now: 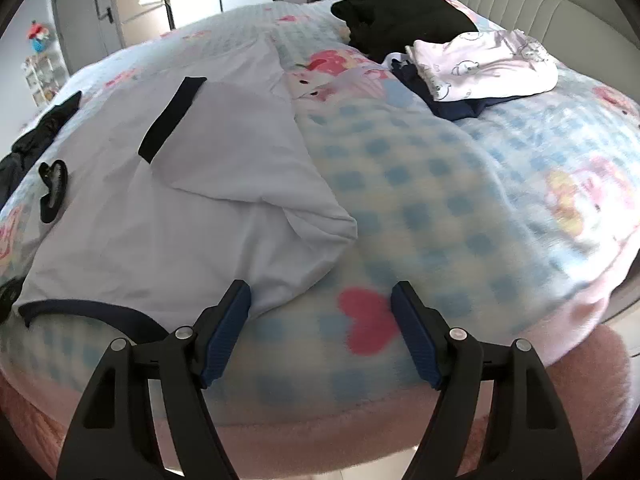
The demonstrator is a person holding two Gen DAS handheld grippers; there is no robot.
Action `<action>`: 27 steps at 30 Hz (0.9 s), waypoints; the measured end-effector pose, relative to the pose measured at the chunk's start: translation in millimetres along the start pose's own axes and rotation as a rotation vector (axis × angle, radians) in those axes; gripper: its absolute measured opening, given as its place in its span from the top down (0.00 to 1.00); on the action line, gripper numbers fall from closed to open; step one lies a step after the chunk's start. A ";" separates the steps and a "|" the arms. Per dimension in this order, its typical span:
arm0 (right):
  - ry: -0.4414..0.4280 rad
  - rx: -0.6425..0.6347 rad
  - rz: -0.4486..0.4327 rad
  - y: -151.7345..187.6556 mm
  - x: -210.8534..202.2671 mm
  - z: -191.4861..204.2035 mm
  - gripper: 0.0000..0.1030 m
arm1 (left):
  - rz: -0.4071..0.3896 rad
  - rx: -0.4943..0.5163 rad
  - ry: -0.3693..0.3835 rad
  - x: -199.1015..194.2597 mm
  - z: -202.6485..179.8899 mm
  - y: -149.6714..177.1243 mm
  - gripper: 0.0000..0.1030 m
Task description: Fold clothes
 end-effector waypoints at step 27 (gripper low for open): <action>-0.199 0.031 -0.039 20.3 -22.6 14.6 0.24 | 0.008 -0.124 0.299 -28.4 2.1 31.8 0.39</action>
Point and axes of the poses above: each gripper's, at about its wrist camera, not at the fingertips, and x roughly the way its jaws point, z to its left, y to its underside, the point moved 6 cm from there along x, roughly the way its jaws point, and after that the axes turned 14 degrees about -x, right-handed, at the moved point
